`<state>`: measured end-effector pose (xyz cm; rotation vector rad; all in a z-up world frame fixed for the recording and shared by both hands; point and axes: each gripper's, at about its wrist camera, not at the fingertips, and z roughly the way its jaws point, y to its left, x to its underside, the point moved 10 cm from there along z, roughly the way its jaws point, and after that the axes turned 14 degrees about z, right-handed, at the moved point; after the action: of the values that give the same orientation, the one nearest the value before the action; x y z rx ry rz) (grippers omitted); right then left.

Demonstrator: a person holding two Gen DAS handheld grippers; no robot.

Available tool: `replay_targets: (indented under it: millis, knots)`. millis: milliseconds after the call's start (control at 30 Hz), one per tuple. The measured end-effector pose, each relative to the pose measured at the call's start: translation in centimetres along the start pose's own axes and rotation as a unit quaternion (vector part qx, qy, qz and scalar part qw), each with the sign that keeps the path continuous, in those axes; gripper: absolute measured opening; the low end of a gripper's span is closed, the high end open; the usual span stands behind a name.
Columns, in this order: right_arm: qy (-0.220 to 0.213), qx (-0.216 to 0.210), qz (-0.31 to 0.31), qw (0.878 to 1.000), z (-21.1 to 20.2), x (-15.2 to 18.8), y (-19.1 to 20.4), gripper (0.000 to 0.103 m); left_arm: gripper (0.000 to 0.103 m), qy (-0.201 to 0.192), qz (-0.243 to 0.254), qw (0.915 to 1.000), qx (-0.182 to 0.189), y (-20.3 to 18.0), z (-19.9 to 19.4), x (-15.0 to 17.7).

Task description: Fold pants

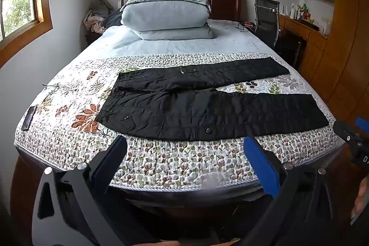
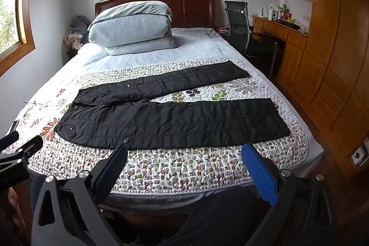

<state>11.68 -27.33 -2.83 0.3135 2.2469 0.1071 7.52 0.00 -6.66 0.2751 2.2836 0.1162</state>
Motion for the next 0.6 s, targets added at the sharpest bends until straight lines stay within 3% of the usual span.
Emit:
replay_targets:
  millis: [600]
  knots:
    - [-0.004, 0.001, -0.002, 1.0, 0.05, 0.09, 0.08, 0.1, 0.1, -0.005, 0.004, 1.0, -0.008, 0.01, -0.15, -0.17]
